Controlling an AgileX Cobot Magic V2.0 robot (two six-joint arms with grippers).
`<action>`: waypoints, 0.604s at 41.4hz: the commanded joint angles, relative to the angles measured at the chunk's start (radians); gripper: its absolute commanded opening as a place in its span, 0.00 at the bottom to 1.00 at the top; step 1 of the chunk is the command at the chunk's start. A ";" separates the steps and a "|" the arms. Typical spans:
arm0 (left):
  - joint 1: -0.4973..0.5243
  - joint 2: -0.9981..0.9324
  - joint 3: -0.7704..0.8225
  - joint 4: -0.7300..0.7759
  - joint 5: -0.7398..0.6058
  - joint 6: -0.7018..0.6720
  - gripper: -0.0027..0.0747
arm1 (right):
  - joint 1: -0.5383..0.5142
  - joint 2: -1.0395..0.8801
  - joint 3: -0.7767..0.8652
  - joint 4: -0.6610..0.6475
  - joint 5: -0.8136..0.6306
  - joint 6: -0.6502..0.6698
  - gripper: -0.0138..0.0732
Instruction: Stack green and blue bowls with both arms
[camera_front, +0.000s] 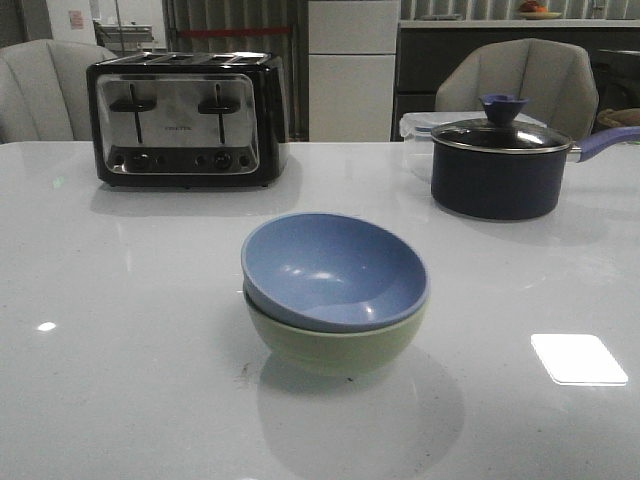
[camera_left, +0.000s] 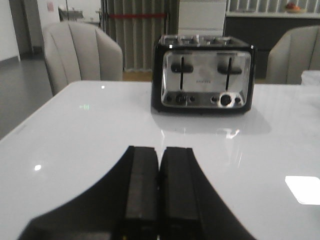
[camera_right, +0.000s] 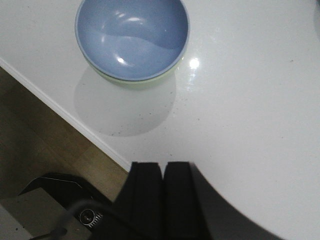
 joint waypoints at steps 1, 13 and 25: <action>-0.001 -0.021 0.005 0.002 -0.135 -0.012 0.15 | 0.002 -0.001 -0.031 -0.004 -0.056 -0.010 0.19; -0.003 -0.021 0.005 -0.033 -0.147 0.038 0.15 | 0.002 -0.001 -0.031 -0.004 -0.056 -0.010 0.19; -0.023 -0.021 0.005 -0.036 -0.147 0.061 0.15 | 0.002 -0.001 -0.031 -0.004 -0.056 -0.010 0.19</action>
